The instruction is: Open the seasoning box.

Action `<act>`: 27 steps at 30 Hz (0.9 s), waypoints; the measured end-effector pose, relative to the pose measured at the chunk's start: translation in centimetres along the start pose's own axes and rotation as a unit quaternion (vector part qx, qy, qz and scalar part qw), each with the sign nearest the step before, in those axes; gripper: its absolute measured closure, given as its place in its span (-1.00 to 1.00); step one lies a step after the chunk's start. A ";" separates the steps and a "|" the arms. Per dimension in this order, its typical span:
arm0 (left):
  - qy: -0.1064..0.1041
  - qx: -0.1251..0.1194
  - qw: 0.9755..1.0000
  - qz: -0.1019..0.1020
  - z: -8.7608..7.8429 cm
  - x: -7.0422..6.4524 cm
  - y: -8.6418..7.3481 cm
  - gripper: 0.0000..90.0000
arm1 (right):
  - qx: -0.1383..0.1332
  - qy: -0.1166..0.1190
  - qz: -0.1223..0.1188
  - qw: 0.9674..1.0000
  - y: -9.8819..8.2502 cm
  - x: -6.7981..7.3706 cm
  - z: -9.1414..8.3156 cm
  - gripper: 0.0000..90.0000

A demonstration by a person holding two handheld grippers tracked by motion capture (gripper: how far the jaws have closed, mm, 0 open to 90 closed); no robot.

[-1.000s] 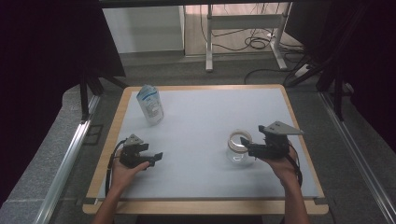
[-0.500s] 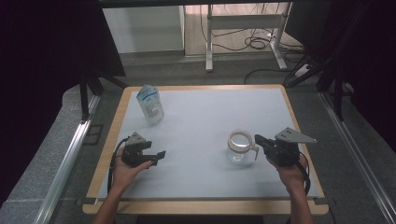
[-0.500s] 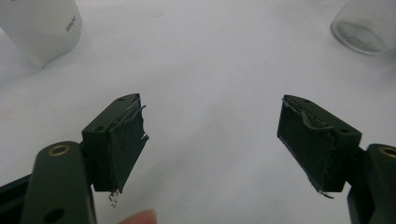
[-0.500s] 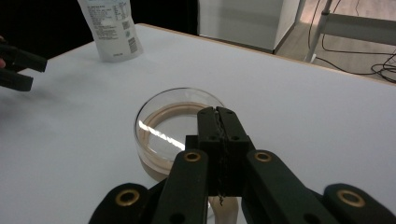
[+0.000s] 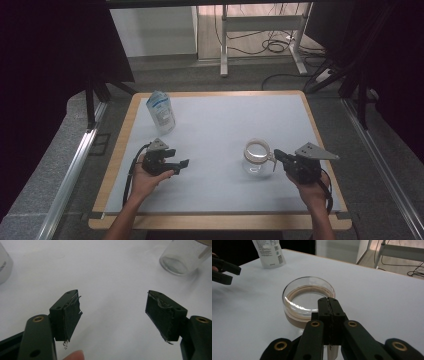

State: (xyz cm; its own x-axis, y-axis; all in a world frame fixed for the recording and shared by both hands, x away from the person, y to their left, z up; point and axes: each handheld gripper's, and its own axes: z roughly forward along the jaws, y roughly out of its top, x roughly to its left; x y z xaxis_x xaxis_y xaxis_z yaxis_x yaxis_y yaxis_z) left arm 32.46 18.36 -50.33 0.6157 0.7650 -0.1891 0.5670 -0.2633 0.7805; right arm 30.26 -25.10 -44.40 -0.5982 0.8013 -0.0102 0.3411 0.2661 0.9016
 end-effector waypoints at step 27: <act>-0.071 0.008 0.996 0.052 5.0 -4.5 3.8 0.74 | -0.001 -0.005 0.016 1.000 -0.8 -0.5 1.0 1.00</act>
State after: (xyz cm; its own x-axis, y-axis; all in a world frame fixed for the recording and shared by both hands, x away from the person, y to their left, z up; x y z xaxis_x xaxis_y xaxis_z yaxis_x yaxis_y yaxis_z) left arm 34.55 10.97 -49.47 0.7422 0.6427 -0.1900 0.5037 -0.3478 0.7908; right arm 31.00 -25.22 -45.53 -0.5792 0.8151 0.0145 0.3591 0.2391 0.9021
